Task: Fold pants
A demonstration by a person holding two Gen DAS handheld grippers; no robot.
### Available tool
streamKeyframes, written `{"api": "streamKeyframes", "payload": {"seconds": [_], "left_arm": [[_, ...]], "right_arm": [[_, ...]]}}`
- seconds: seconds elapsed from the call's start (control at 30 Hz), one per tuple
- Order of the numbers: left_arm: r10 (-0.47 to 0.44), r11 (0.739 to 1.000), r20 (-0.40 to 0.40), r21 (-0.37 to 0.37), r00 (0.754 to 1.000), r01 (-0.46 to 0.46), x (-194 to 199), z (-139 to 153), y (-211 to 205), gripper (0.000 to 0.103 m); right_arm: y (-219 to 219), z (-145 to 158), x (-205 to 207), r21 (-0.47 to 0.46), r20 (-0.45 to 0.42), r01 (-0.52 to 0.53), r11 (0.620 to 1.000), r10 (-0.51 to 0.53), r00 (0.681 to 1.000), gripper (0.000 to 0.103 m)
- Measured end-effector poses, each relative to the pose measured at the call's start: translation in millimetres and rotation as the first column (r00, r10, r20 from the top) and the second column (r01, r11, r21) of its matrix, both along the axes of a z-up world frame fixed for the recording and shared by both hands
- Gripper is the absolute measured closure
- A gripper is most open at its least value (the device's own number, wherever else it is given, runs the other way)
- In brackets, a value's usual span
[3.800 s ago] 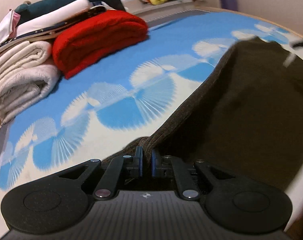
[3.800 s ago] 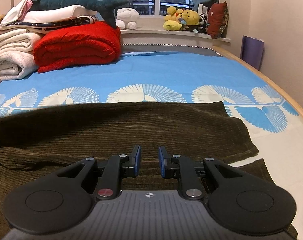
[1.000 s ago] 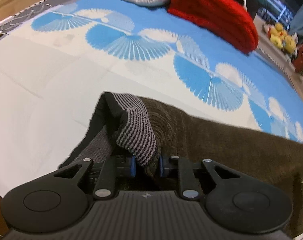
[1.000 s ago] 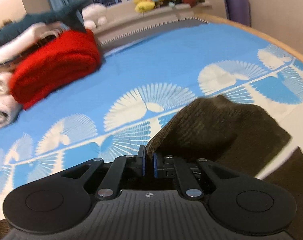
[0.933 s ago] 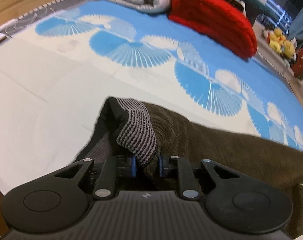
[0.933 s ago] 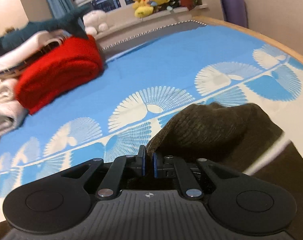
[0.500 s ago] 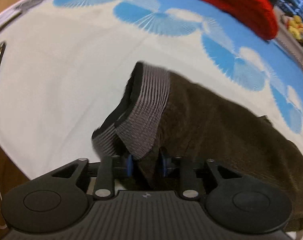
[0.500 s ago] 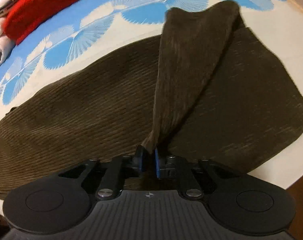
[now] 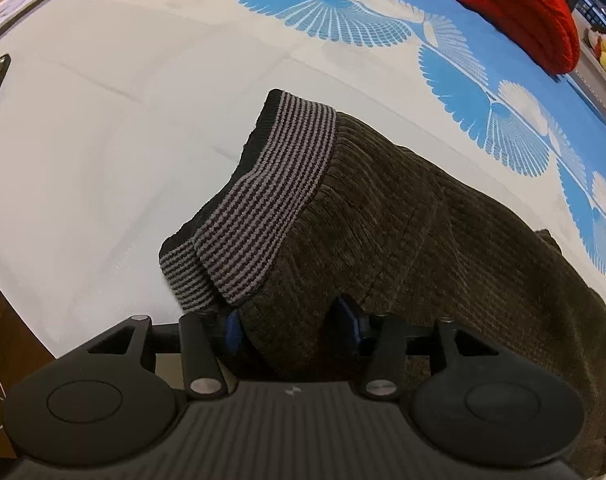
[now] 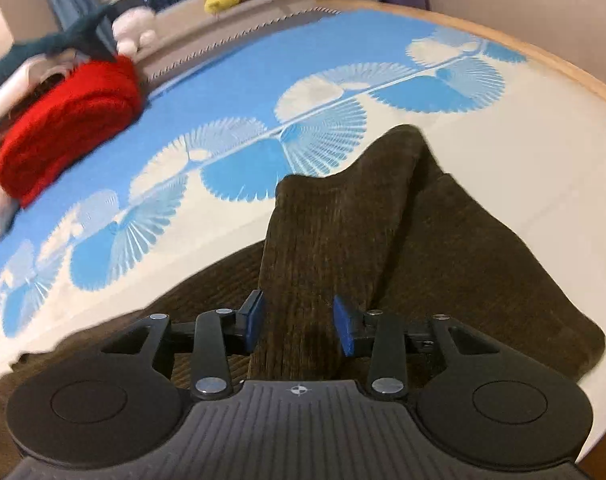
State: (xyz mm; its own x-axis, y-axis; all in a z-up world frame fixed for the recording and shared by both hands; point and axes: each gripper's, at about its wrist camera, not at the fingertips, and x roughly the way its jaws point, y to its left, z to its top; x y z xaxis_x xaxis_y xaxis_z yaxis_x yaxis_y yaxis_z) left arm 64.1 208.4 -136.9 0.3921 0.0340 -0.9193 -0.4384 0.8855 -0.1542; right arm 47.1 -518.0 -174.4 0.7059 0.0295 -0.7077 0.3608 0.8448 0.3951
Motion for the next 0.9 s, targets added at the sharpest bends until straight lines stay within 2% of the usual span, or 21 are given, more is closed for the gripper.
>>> {"api": "streamKeyframes", "payload": {"seconds": [0.1,0.3,0.37,0.43,0.47,0.5,0.53,0.57,0.6,0.63,0.67,0.7,0.73,0.77,0.8,0.83,0.87,0.9], "left_arm": [[0.009,1.0,-0.005,0.005,1.0,-0.009,3.4,-0.6,-0.3,0.05],[0.026,1.0,-0.009,0.009,1.0,-0.026,8.9,-0.5,1.0,0.051],[0.024,1.0,-0.004,0.018,1.0,-0.024,11.1,0.8,-0.6,0.054],[0.016,1.0,0.006,0.025,1.0,-0.017,13.5,2.9,-3.1,0.067],[0.014,0.999,0.012,0.029,1.0,-0.015,14.8,4.6,-4.6,0.07],[0.013,0.999,0.022,0.034,1.0,-0.014,16.0,6.9,-5.3,0.079],[0.021,0.999,0.049,0.035,0.999,-0.022,15.9,11.7,-4.5,0.088],[0.04,0.999,0.089,0.022,0.995,-0.042,14.8,18.0,-2.5,0.09],[0.071,0.997,0.159,-0.004,0.985,-0.071,11.0,27.9,1.6,0.091],[0.091,0.996,0.227,-0.02,0.97,-0.088,6.9,38.1,4.7,0.092],[0.099,0.995,0.296,-0.015,0.95,-0.1,2.2,49.8,6.5,0.092],[0.096,0.994,0.338,0.012,0.936,-0.106,-1.0,58.6,6.4,0.092],[0.093,0.993,0.356,0.038,0.93,-0.114,-2.9,63.9,6.7,0.092],[0.103,0.992,0.346,0.034,0.932,-0.122,-3.9,63.8,9.7,0.092],[0.115,0.992,0.315,0.013,0.942,-0.125,-3.7,59.1,13.4,0.092],[0.129,0.991,0.257,-0.01,0.958,-0.131,-3.0,49.9,17.0,0.092],[0.138,0.99,0.206,-0.019,0.969,-0.137,-3.4,41.2,18.7,0.092],[0.149,0.989,0.156,-0.032,0.976,-0.146,-4.0,32.5,20.7,0.091]], "right_arm": [[22.0,-7.1,16.6,-0.096,-0.051,-0.093,0.991,0.088,0.995,0.052],[51.8,-20.5,48.9,-0.218,-0.144,-0.199,0.955,0.17,0.975,0.052],[63.2,-24.9,57.2,-0.291,-0.188,-0.229,0.929,0.18,0.966,0.053],[76.5,-26.9,60.6,-0.373,-0.231,-0.266,0.889,0.189,0.954,0.057],[80.8,-26.6,61.0,-0.404,-0.241,-0.28,0.871,0.194,0.951,0.074],[82.2,-24.0,61.2,-0.426,-0.238,-0.277,0.861,0.188,0.953,0.096],[77.6,-17.7,60.0,-0.43,-0.215,-0.25,0.867,0.17,0.962,0.096],[68.2,-5.4,55.2,-0.413,-0.15,-0.175,0.894,0.123,0.981,0.096],[51.9,12.9,45.2,-0.363,-0.04,-0.056,0.93,0.044,0.998,0.097],[34.1,30.6,30.8,-0.28,0.079,0.061,0.958,-0.041,0.996,0.097],[14.5,46.8,10.2,-0.163,0.202,0.166,0.972,-0.132,0.97,0.098],[-0.2,58.0,-12.4,-0.083,0.288,0.253,0.964,-0.22,0.932,0.103],[-9.4,62.4,-30.0,-0.052,0.316,0.316,0.947,-0.285,0.905,0.103],[-19.5,61.2,-47.4,-0.035,0.293,0.381,0.924,-0.355,0.888,0.103],[-31.8,51.2,-60.7,-0.003,0.211,0.415,0.91,-0.405,0.89,0.103],[-43.2,35.3,-68.8,0.033,0.1,0.417,0.908,-0.418,0.903,0.103],[-53.3,14.2,-74.2,0.081,-0.03,0.387,0.918,-0.386,0.922,0.103],[-61.1,-10.1,-80.9,0.116,-0.167,0.355,0.928,-0.334,0.928,0.103]]}}
